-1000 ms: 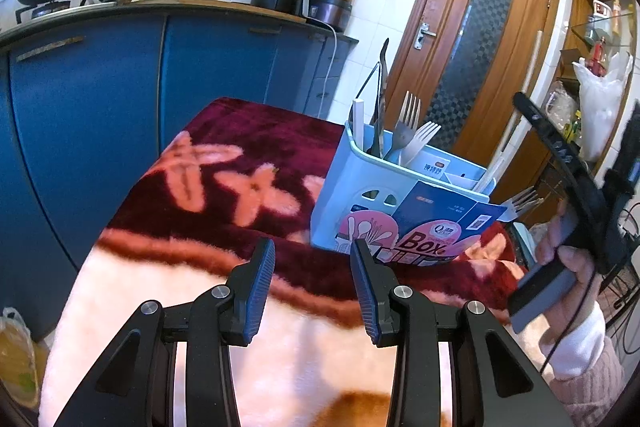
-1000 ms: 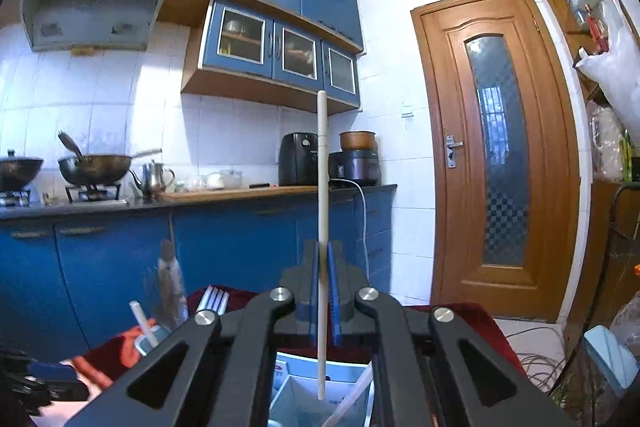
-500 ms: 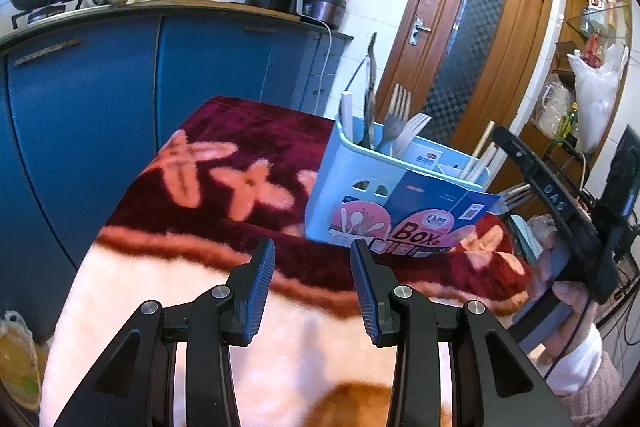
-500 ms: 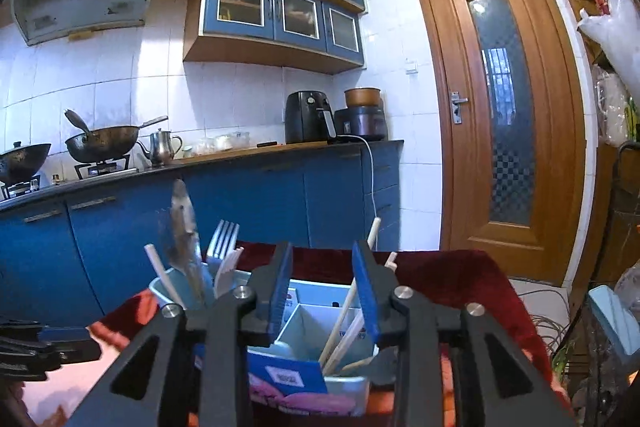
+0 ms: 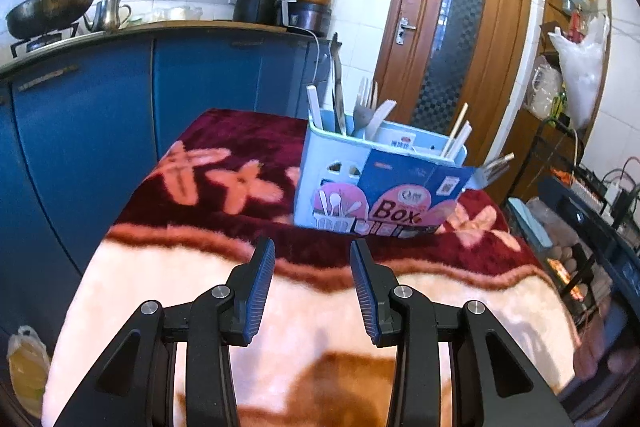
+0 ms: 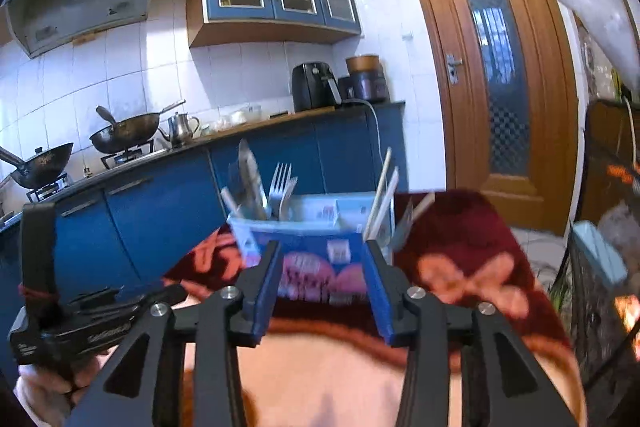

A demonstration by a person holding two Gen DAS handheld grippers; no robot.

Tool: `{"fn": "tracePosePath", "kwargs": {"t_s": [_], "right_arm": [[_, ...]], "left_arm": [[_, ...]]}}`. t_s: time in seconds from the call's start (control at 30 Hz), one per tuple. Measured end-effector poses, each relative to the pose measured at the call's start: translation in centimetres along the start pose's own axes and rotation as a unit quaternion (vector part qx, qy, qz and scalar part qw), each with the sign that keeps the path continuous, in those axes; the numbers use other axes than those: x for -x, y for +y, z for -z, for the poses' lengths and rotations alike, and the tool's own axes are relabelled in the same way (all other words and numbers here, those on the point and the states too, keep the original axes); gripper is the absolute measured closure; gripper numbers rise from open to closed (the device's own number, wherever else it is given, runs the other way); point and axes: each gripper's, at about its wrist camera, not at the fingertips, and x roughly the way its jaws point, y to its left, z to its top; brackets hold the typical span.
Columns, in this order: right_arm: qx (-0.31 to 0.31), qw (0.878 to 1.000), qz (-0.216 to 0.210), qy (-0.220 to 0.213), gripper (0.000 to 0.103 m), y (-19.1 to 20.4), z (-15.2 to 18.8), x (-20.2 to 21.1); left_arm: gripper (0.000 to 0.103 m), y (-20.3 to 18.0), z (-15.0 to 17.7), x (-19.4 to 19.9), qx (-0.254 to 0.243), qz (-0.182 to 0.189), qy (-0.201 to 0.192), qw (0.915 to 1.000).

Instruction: Organize utensils

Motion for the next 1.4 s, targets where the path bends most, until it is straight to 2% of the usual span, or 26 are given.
{"fn": "tracePosePath", "kwargs": {"t_s": [0.13, 0.2, 0.33, 0.4, 0.5, 0.7, 0.8, 1.4], "right_arm": [[0.009, 1.0, 0.012, 0.005, 0.049, 0.9, 2.0, 1.1], [0.008, 1.0, 0.011, 0.009, 0.041, 1.2, 2.7, 1.3], [-0.009, 1.0, 0.011, 0.015, 0.037, 1.6, 4.6, 1.5], [-0.005, 1.0, 0.023, 0.015, 0.033, 1.8, 5.5, 1.4], [0.007, 0.999, 0.034, 0.015, 0.031, 2.2, 6.5, 1.2], [0.03, 0.998, 0.055, 0.0, 0.029, 2.6, 7.7, 1.1], [0.022, 0.998, 0.057, -0.004, 0.025, 2.3, 7.8, 1.2], [0.006, 0.998, 0.057, -0.008, 0.025, 1.8, 8.0, 1.3]], "left_arm": [[0.063, -0.4, 1.4, 0.2, -0.012, -0.007, 0.0, 0.9999], [0.063, -0.7, 2.2, 0.2, -0.018, -0.013, -0.001, 0.9998], [0.063, -1.2, 3.8, 0.4, -0.03, -0.026, -0.007, 0.9992], [0.059, -1.4, 4.5, 0.5, -0.034, -0.035, -0.011, 0.9988], [0.056, -1.5, 5.5, 0.6, -0.038, -0.042, -0.017, 0.9983], [0.055, -1.6, 6.2, 0.7, -0.043, -0.053, -0.037, 0.997], [0.054, -1.9, 6.2, 0.8, -0.047, -0.058, -0.049, 0.996], [0.054, -2.1, 6.5, 1.0, -0.05, -0.07, -0.058, 0.9946]]}}
